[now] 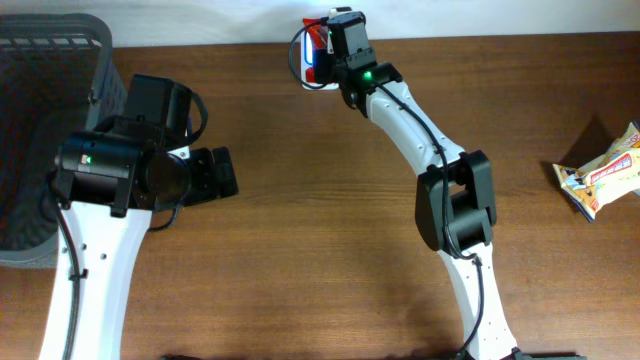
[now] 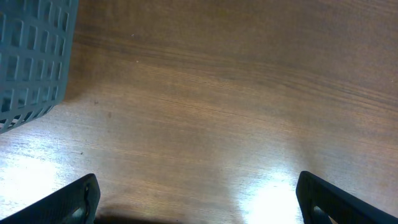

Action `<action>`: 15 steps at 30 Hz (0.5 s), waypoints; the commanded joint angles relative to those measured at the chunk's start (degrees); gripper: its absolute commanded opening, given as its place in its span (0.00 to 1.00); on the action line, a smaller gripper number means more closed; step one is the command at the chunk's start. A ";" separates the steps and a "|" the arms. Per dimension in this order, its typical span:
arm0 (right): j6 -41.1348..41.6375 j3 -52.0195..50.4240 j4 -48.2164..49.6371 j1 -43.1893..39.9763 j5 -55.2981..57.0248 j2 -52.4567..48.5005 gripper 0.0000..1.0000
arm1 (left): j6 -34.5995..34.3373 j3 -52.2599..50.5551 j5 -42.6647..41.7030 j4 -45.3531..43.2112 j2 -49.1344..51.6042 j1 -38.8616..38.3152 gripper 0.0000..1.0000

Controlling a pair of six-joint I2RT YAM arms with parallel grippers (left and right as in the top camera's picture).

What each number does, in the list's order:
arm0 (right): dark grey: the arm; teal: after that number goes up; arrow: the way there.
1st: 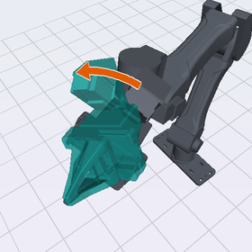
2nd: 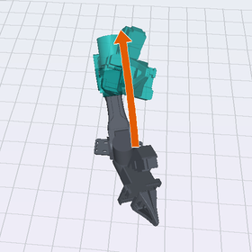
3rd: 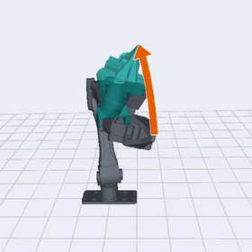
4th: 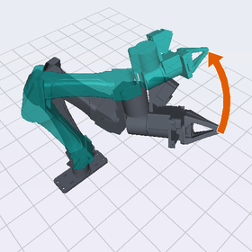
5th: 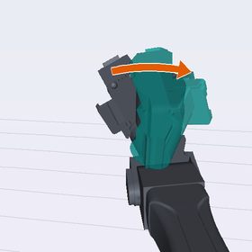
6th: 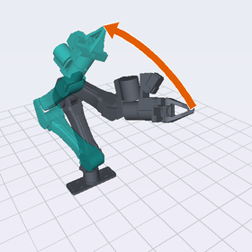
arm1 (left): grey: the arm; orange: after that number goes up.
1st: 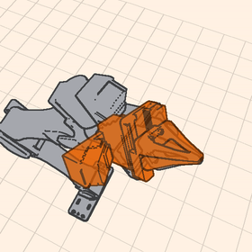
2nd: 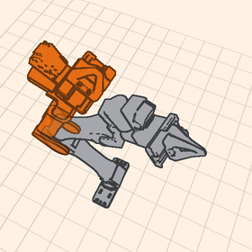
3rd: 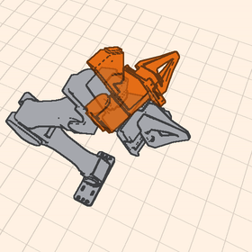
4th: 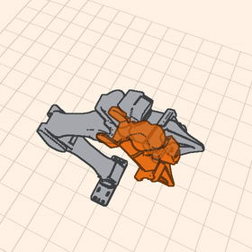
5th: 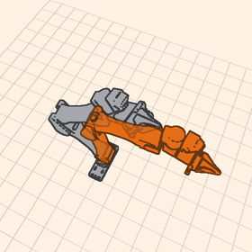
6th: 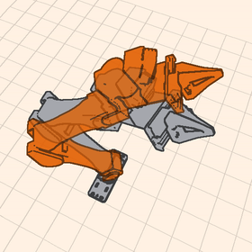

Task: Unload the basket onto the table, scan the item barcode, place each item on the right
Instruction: 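Carry the red bag to the right table edge and release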

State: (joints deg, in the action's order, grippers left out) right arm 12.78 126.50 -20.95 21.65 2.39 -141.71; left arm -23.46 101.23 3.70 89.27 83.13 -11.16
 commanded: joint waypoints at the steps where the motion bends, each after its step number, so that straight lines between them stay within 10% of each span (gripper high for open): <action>1: 1.07 1.14 -3.63 -2.67 7.65 7.34 0.04 | -0.52 0.26 0.63 -0.09 -0.22 0.09 0.99; 15: 15.17 1.01 -54.29 -56.63 15.76 14.86 0.04 | -0.52 0.26 0.63 -0.09 -0.22 0.09 0.99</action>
State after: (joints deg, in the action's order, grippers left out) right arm 26.59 127.37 -74.19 -30.94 21.23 -126.69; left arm -23.46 101.23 3.70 89.30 83.13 -11.16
